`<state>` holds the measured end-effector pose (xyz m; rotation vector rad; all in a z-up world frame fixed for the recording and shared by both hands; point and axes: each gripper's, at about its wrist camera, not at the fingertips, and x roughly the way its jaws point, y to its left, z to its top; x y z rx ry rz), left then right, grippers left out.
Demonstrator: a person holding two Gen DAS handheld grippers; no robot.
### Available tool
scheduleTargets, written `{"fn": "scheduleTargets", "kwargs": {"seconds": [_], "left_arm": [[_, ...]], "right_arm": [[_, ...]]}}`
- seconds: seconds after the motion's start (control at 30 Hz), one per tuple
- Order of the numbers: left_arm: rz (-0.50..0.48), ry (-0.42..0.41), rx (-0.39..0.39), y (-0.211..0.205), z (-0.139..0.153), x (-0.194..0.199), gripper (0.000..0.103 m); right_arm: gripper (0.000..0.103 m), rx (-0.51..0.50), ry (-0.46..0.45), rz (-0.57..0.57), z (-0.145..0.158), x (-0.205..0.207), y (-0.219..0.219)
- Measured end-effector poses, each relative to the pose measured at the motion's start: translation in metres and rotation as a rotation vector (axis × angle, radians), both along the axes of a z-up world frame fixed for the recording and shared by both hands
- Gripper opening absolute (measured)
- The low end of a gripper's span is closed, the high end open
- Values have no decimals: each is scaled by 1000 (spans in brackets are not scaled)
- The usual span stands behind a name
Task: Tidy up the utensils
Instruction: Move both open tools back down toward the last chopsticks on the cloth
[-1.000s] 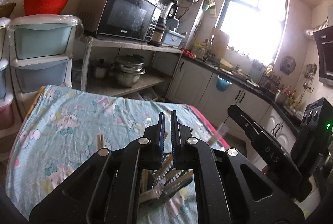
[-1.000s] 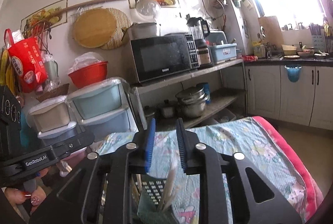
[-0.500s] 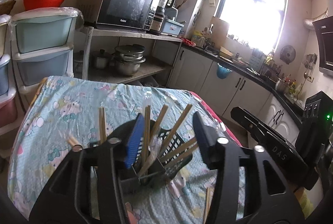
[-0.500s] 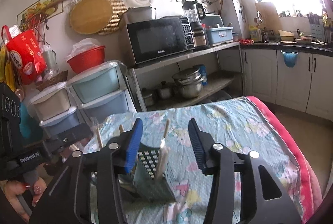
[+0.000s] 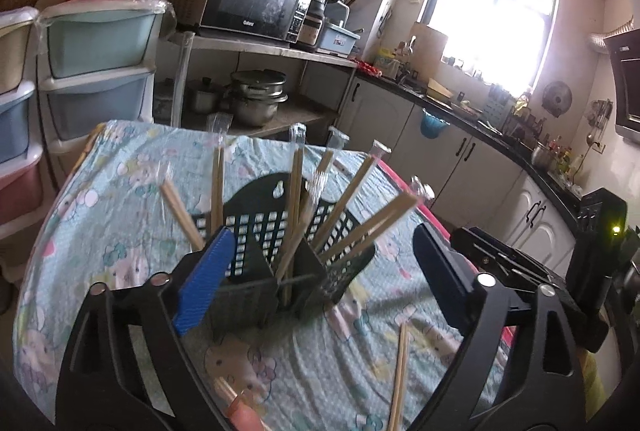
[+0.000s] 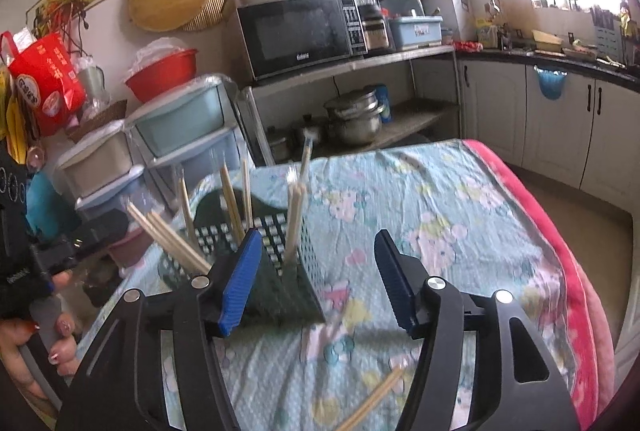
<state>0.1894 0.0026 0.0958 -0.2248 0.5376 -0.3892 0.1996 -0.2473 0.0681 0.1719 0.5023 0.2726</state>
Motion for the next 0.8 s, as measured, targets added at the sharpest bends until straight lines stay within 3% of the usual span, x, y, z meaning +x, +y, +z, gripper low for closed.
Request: {"fn": "scheduleTargets", "kwargs": {"seconds": [0.33,0.57,0.63,0.7,0.8], "left_arm": [[26,91,-20,15,-36,-18,92],[53,213,-25,27,-76,-20,92],[44,243,-26,28,-87,-21,84],[34,280,-32,29,-98,-21,69],[28,326,-37,29,-112,-22,65]], "right_arm": [[57,-7,115,21,-35,-12,-4],[57,-8,169,37,-52,-15,-3],[57,-6,179,41,-56,-16,-3],[57,-3,193,47,-60,-17,-4],[57,-5,216,52,-66,-17,-3]]}}
